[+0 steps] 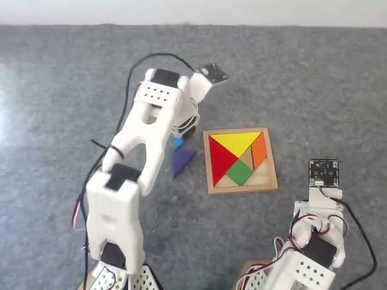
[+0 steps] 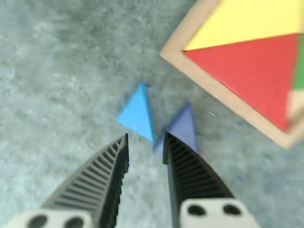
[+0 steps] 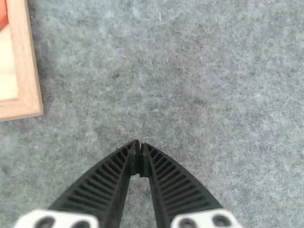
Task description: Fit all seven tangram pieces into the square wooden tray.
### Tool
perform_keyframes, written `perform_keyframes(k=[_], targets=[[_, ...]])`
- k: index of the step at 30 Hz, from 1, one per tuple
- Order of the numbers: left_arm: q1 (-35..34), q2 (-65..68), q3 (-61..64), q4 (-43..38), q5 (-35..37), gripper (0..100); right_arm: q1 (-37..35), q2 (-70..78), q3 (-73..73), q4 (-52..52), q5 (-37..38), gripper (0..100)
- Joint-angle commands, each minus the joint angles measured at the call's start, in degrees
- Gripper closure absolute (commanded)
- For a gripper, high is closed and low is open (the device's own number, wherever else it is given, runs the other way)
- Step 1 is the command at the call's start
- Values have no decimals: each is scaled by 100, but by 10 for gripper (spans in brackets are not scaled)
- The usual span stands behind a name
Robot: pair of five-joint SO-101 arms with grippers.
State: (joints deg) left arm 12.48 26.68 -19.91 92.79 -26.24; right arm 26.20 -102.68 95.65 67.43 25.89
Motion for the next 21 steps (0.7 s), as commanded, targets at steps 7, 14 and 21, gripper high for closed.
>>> perform_keyframes(k=[7,14,21], targets=[[237,-1125,892,-264,53,867,31,-101,88,13,62,992],[-413,-633,1596,-1679,809,812,31,-101,88,13,62,992],[-299,-404,1622,-1890,1222,813,31,-101,88,13,62,992]])
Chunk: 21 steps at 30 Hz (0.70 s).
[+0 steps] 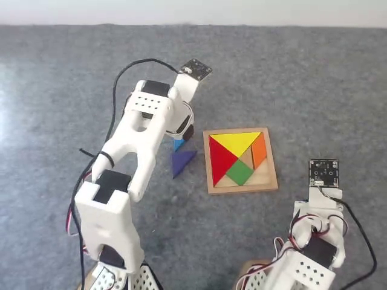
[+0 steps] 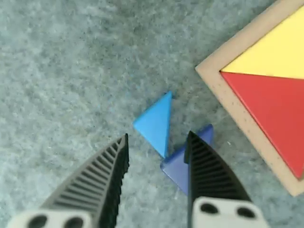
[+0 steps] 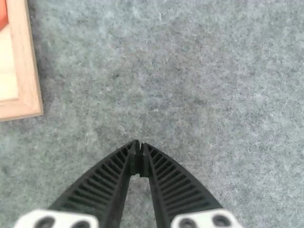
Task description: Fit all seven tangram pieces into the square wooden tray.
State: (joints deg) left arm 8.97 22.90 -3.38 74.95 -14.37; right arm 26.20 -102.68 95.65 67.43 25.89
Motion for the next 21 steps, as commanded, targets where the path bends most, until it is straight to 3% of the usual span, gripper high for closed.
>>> perform_keyframes(k=[1,21], targets=[[44,-9,-13,-105,26,811,31,-101,88,13,62,992],[-62,492,251,-809,-396,769,31,-101,88,22,62,992]])
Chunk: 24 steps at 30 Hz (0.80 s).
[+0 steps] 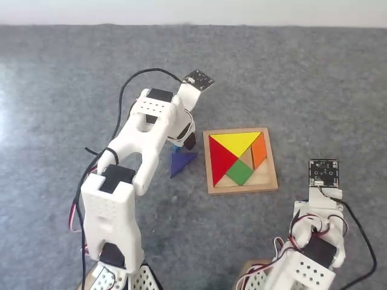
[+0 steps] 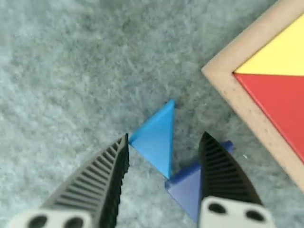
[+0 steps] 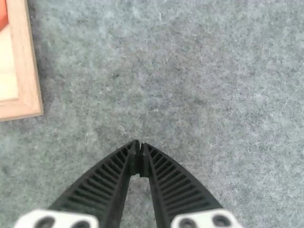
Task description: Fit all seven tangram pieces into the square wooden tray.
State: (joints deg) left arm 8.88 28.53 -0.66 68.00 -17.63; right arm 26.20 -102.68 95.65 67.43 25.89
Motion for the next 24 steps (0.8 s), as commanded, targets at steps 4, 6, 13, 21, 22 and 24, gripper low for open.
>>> perform_keyframes(k=[4,6,13,21,22,24], targets=[[-35,141,-57,-18,-70,771,31,-101,88,22,62,992],[-35,308,-207,123,-53,771,31,-101,88,22,62,992],[-26,1020,-1138,1029,-26,777,31,-101,88,22,62,992],[-18,1160,-1279,1275,-26,869,31,-101,88,13,62,992],[-18,1160,-1279,1275,-26,870,31,-101,88,13,62,992],[-18,1152,-1288,1284,-18,870,31,-101,88,13,62,992]])
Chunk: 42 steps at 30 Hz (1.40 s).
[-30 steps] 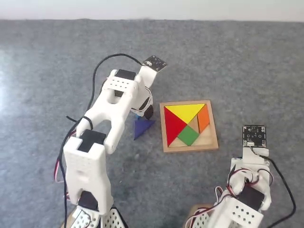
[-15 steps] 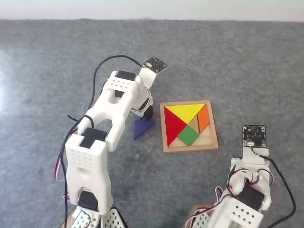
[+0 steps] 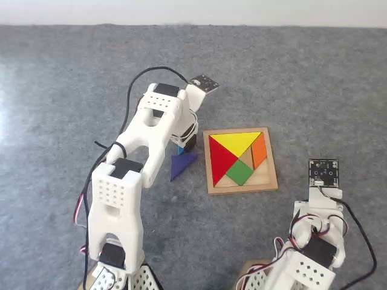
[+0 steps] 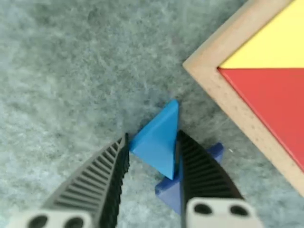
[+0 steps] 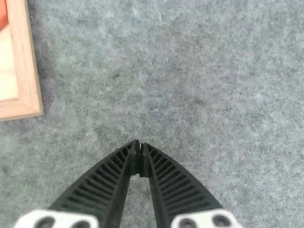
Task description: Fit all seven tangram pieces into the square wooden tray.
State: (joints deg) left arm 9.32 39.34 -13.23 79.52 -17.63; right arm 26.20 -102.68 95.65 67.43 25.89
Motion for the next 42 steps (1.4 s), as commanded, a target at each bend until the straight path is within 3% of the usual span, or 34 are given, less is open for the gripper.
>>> perform_keyframes(k=[1,18,23,30,42], targets=[[-62,62,-40,141,-18,870,31,-101,88,4,62,992],[97,-2338,-40,1310,18,863,31,-101,88,4,62,992],[-53,-2338,813,484,-290,793,31,-101,88,13,62,992],[-62,-2347,2088,-1108,-316,791,31,-101,88,13,62,992],[-62,-1398,1666,-1240,-747,790,31,-101,88,13,62,992]])
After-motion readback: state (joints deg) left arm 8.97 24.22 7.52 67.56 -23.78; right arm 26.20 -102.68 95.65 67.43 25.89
